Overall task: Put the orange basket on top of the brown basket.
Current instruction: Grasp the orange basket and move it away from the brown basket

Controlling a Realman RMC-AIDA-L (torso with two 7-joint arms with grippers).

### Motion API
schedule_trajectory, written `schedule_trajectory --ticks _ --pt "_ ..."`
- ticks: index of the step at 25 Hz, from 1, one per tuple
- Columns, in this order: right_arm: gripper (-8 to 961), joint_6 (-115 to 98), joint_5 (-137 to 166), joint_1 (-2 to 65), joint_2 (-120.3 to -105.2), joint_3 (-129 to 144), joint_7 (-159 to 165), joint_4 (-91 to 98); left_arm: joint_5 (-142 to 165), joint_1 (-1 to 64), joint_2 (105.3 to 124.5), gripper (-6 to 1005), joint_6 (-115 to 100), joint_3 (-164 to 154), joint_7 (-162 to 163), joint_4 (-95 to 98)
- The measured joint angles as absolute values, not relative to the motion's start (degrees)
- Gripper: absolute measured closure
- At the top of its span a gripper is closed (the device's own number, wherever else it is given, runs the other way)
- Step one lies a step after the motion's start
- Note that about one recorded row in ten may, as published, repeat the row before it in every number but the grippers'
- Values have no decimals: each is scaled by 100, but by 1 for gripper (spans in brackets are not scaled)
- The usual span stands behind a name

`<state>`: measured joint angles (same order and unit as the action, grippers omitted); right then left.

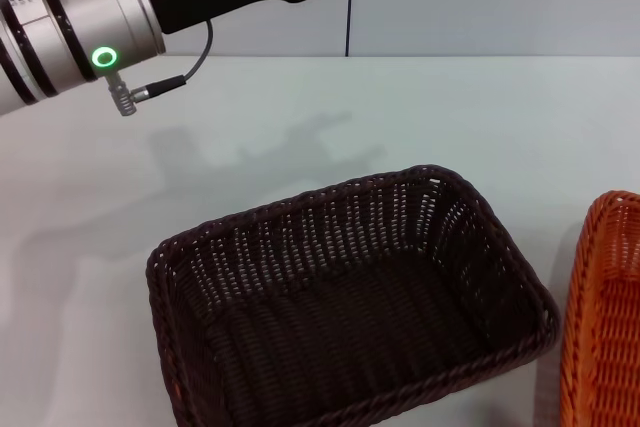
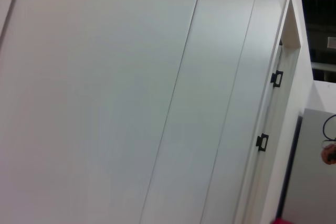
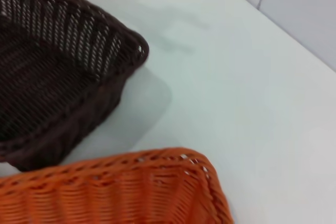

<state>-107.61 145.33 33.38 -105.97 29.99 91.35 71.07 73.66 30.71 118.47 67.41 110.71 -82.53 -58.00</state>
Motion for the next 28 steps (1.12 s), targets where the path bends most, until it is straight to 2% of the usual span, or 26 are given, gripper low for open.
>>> schedule_trajectory --ticks 10,24,28 --pt "466 -10008 14723 3320 -10608 3409 9092 6387 7354 3088 11854 135 6741 11049 -8247 -5738" --pt "489 -9306 14791 3361 -10794 3750 8934 5454 7345 3094 11852 135 6777 11047 -8252 -5542" --pt "495 -9355 14797 3295 -10803 3719 8925 5479 7343 3047 11848 135 6795 10998 -8253 -5526"
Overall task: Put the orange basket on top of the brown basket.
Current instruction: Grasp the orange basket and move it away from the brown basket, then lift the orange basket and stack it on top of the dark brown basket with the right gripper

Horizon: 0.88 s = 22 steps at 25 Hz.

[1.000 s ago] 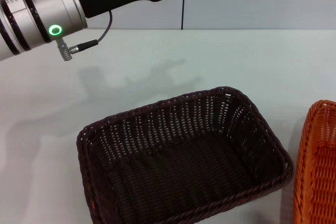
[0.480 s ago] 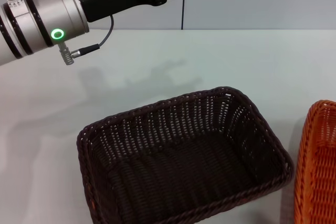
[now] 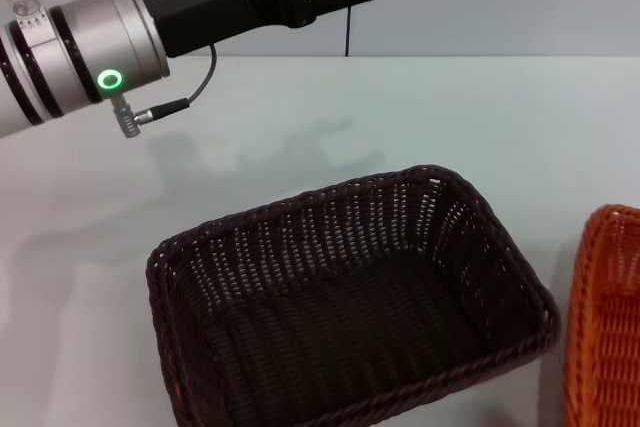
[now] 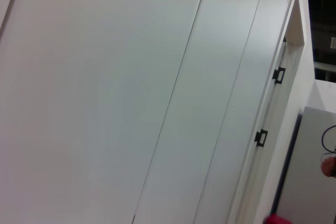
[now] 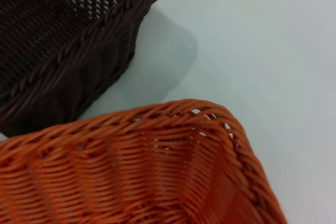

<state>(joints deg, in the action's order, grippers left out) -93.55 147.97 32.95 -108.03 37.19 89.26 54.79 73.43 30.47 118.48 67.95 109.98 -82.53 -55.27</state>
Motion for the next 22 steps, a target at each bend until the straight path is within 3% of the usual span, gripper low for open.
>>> schedule_trajectory --ticks 6,12,17,22 --pt "641 -9582 14798 3040 -10610 3604 8944 5603 7320 2994 11846 135 6819 10976 -8253 -5524" --pt "689 -10262 14788 2853 -10293 2767 8878 5719 7294 2971 11838 135 6832 10974 -8253 -5511" --pt "784 -10751 14809 2677 -10071 2354 8812 5786 7295 2995 11838 135 6828 10976 -8253 -5500" --pt "816 -10832 14789 2481 -9987 2021 8787 5813 7295 3035 11838 135 6821 10977 -8261 -5481"
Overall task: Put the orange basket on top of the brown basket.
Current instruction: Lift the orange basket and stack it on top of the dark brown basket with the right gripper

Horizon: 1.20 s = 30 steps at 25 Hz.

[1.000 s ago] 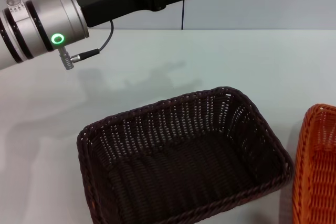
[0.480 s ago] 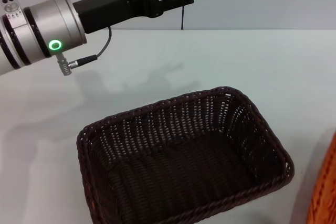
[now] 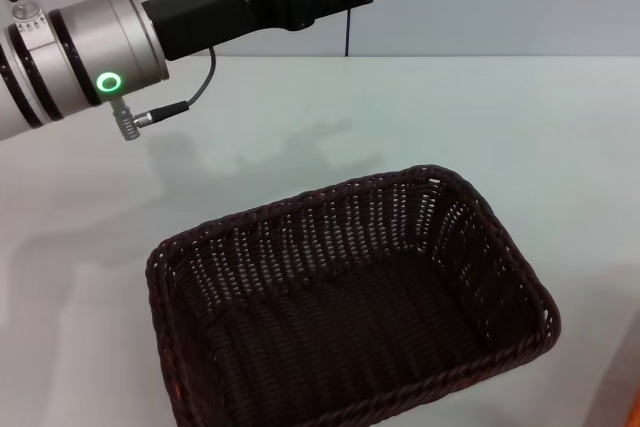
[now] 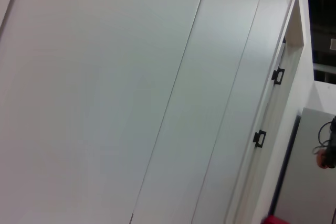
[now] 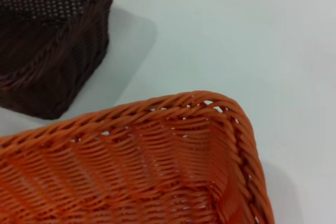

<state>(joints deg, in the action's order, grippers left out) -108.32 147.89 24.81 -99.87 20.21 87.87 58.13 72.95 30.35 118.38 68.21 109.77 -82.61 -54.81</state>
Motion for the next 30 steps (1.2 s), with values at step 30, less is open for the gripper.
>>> schedule_trajectory --ticks 30 --pt "772 -10380 11382 1737 -9921 1 8727 4173 7135 2887 11829 135 6925 11033 -8424 -5365"
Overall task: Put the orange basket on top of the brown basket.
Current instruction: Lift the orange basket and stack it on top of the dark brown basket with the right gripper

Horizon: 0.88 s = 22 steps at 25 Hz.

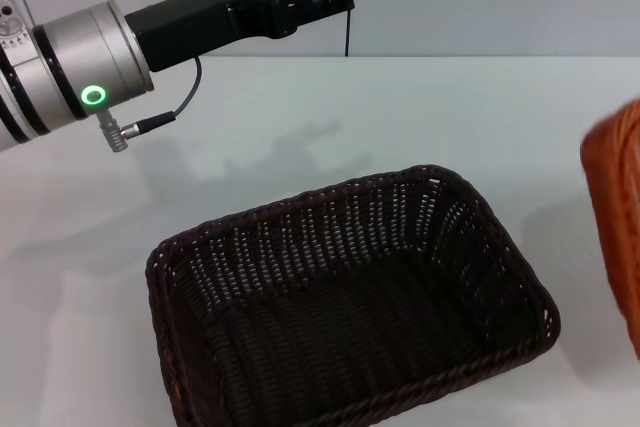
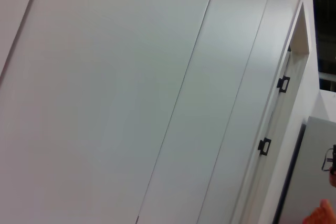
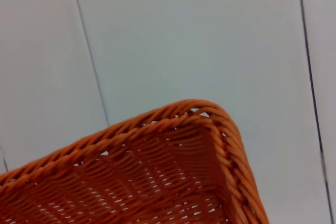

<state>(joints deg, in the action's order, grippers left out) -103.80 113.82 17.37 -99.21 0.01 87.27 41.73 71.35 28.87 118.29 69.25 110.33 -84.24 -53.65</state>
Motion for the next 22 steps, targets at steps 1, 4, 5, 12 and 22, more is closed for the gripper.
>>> schedule_trajectory --ticks 1,4,5,12,22 --pt "771 -10381 11103 1715 -9984 11 8727 3984 7135 2887 11829 135 6925 11033 -8424 -5365" --pt "767 -10401 10895 1724 -10122 43 8722 3879 7135 2885 11828 135 6923 11032 -8497 -5361" --pt "765 -10418 10815 1747 -10218 58 8707 3852 7136 2884 11828 135 6920 11036 -8518 -5359" --pt "755 -10691 10734 2103 -10818 75 8418 3409 7096 2951 11830 135 6879 11534 -8775 -5121" --pt "740 -10807 10768 2435 -11592 728 7746 2617 7059 3113 11815 135 6806 11662 -8994 -4722"
